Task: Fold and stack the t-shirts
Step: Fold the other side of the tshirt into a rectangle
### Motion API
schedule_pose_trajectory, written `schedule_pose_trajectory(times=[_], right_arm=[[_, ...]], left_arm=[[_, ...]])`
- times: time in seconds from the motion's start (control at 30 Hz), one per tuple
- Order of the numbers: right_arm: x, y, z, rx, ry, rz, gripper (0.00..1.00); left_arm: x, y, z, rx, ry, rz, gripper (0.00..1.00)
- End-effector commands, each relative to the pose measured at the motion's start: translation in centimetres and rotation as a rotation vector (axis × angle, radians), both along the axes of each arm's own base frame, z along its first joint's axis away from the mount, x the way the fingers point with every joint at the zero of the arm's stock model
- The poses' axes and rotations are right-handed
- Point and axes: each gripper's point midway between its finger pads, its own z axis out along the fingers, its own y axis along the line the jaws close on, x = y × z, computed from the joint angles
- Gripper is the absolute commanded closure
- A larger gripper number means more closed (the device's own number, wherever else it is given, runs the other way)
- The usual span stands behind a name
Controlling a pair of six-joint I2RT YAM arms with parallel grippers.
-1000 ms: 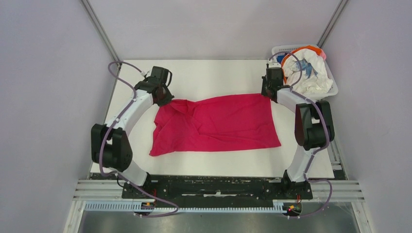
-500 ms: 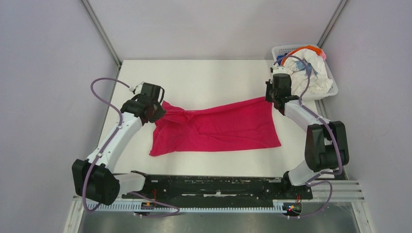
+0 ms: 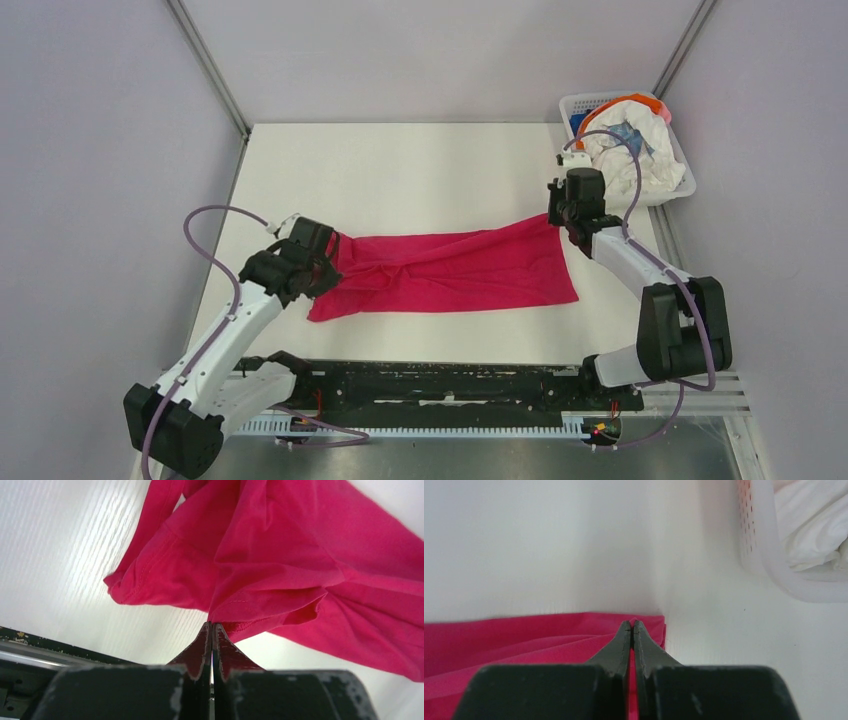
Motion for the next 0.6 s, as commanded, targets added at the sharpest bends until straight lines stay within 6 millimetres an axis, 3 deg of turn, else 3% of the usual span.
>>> schedule_pose_trajectory(times=[0.0, 0.2, 0.3, 0.37, 0.43, 0.5, 0.57], right_arm=[[-0.1, 0.0, 2.4, -0.001, -0.106, 0.004, 1.00], [-1.8, -0.6, 0.9, -0.010, -0.086, -0.018, 1.00], [-2.9, -0.7, -0.6, 0.000, -0.062, -0.029, 0.98], [-3.8, -1.1, -1.8, 0.004, -0.043, -0.064, 0.95], [-5.0, -1.9, -2.8, 0.012, -0.034, -0.121, 0.88], [-6.4, -2.3, -3.7, 0.022, -0.031, -0.155, 0.62], [-7.5, -3.0, -3.9, 0.023, -0.036, -0.198, 0.58]], left_arm=[[-2.4, -0.9, -1.8, -0.061, 0.072, 0.008, 0.98], [-4.7, -0.6, -3.8, -0.056, 0.136, 0.007, 0.95], [-5.1, -0.5, -4.3, -0.050, 0.150, -0.004, 0.84], [-5.3, -0.7, -4.5, -0.055, 0.164, -0.022, 0.71], [-5.5, -0.8, -4.5, -0.057, 0.169, -0.042, 0.47], [-5.3, -1.0, -3.9, -0.064, 0.150, -0.056, 0.26], [-4.6, -1.3, -2.6, -0.071, 0.110, -0.078, 0.17]])
